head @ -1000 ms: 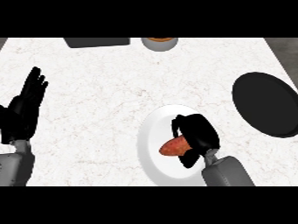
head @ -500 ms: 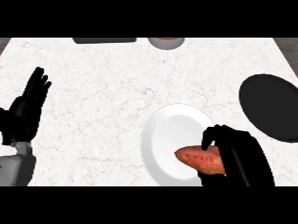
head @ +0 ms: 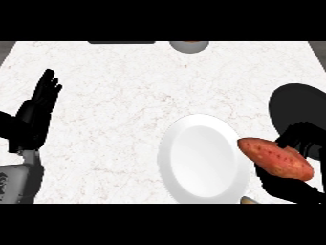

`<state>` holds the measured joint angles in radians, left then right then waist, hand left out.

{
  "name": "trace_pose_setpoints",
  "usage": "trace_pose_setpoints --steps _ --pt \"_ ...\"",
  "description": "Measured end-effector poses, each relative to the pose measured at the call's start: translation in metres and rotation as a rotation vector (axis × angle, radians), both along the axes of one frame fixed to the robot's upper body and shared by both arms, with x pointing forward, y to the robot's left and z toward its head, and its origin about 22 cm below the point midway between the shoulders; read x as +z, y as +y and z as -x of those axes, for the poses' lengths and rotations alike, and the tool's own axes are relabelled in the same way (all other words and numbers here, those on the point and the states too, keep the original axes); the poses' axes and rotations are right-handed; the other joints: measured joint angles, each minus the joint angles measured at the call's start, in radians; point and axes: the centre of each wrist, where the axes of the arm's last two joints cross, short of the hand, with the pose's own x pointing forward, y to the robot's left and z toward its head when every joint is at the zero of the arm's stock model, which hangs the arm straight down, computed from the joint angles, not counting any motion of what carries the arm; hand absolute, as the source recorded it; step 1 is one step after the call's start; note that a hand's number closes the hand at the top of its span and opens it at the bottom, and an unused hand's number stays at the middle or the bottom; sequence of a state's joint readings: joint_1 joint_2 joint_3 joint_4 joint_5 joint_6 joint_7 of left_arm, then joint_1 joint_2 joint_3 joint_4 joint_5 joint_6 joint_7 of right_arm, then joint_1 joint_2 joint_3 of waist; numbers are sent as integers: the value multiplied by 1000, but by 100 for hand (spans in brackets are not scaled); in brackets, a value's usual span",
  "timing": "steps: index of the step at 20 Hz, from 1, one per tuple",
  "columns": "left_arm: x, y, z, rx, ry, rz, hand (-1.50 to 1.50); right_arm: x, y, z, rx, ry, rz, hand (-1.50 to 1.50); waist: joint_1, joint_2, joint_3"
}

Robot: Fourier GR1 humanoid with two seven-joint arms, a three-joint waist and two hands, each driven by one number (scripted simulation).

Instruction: Pick the sweet potato from the plate and place it in the pan

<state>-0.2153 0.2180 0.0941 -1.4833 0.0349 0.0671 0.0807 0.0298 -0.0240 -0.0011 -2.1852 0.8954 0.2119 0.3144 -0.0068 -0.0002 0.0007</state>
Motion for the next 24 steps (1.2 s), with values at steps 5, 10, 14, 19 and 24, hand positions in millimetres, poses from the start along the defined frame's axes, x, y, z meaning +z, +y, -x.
trace_pose_setpoints --steps 5,10,14,19,24 --pt "-2 -5 -4 -7 0 3 0 -4 -62 -37 -81 -19 4 150 7 3 0" --pt "-1 -10 -5 -15 -1 6 0 -17 -128 -71 -158 -32 63 150 18 6 1" --pt "-1 -11 -9 -25 -5 6 0 -40 -161 -98 -223 -30 147 150 29 10 1" --pt "2 -20 -13 -33 -10 3 0 -69 -193 -124 -267 -25 167 150 38 13 2" --pt "7 -22 -15 -52 -11 7 0 -89 -219 -134 -275 -4 125 150 51 17 4"
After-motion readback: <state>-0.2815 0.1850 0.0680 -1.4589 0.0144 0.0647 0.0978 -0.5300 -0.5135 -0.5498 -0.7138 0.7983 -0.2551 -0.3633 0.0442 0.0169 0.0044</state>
